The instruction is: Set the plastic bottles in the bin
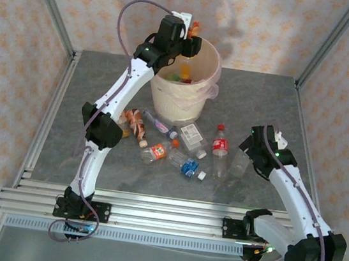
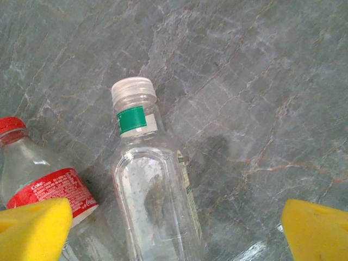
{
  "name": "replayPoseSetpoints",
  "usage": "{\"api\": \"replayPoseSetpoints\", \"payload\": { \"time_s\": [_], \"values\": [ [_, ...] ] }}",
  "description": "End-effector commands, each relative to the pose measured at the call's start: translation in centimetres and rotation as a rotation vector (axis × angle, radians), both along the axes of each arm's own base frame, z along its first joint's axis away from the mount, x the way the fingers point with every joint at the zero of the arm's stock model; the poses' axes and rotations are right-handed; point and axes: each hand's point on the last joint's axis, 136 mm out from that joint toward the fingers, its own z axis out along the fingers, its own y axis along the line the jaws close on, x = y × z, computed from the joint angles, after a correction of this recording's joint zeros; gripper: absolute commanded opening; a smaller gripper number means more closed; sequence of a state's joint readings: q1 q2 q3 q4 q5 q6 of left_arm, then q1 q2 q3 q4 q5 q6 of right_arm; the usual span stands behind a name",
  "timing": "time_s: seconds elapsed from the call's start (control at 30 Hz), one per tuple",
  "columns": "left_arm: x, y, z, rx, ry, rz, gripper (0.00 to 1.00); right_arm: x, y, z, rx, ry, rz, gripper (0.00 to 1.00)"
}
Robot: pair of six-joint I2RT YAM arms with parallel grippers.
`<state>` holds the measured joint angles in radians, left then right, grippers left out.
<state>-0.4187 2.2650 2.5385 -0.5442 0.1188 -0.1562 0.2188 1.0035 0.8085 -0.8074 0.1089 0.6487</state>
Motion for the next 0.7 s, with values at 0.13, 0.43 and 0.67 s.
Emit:
{"api": "replayPoseSetpoints", "payload": {
  "time_s": [0.13, 0.43, 0.67],
  "values": [
    [0.1, 0.4, 1.0, -0.019, -0.029, 0.027, 0.67, 0.5, 0.3, -0.9, -0.001, 0.004, 0.032, 0.99],
    [0.5, 0.1, -0.3, -0.020, -0.012, 0.021, 0.67, 1.1, 0.5, -1.3, 0.001, 0.008, 0.040, 0.99],
    [0.5, -0.4, -2.3, -0.028, 0.039, 0.014, 0.67, 1.3, 0.7, -2.7, 0.004, 0.036, 0.048, 0.99]
  ]
}}
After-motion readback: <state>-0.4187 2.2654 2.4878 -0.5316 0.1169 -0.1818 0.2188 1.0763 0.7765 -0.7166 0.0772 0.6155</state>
